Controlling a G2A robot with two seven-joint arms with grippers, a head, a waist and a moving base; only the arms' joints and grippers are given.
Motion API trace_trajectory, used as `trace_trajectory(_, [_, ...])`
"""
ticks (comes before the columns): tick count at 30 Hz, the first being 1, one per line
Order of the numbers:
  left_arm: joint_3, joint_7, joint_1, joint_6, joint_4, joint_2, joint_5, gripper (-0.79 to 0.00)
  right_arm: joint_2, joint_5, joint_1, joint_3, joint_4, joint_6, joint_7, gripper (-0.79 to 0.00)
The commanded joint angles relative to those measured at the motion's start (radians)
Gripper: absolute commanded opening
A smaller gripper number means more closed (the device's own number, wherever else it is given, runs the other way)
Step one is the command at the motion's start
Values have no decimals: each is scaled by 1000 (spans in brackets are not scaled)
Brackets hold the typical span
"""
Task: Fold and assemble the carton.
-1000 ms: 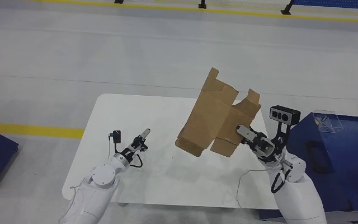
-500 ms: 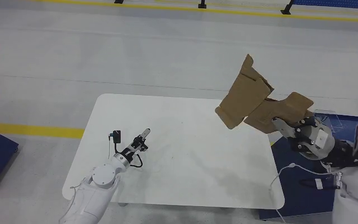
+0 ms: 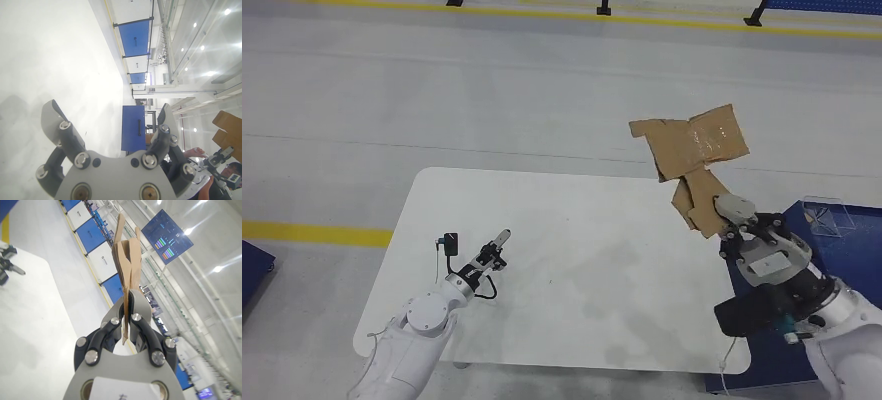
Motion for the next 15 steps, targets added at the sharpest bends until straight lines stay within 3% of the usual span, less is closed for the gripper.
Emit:
trace_trajectory(1, [0, 0, 0, 0, 0, 0, 0, 0, -1, -226, -79, -83, 0, 159, -41, -785])
trace_trajectory(4, [0, 0, 0, 0, 0, 0, 0, 0, -4, -378, -155, -169, 0, 293, -26, -785])
trace_trajectory(8, [0, 0, 0, 0, 0, 0, 0, 0, -5, -433, -196, -232, 0, 357, -7, -785])
trace_trajectory(11, [0, 0, 0, 0, 0, 0, 0, 0, -7, -319, -191, -230, 0, 337, -16, -785])
trace_trajectory(15, [0, 0, 0, 0, 0, 0, 0, 0, -9, 54, -145, -146, 0, 192, -29, -785])
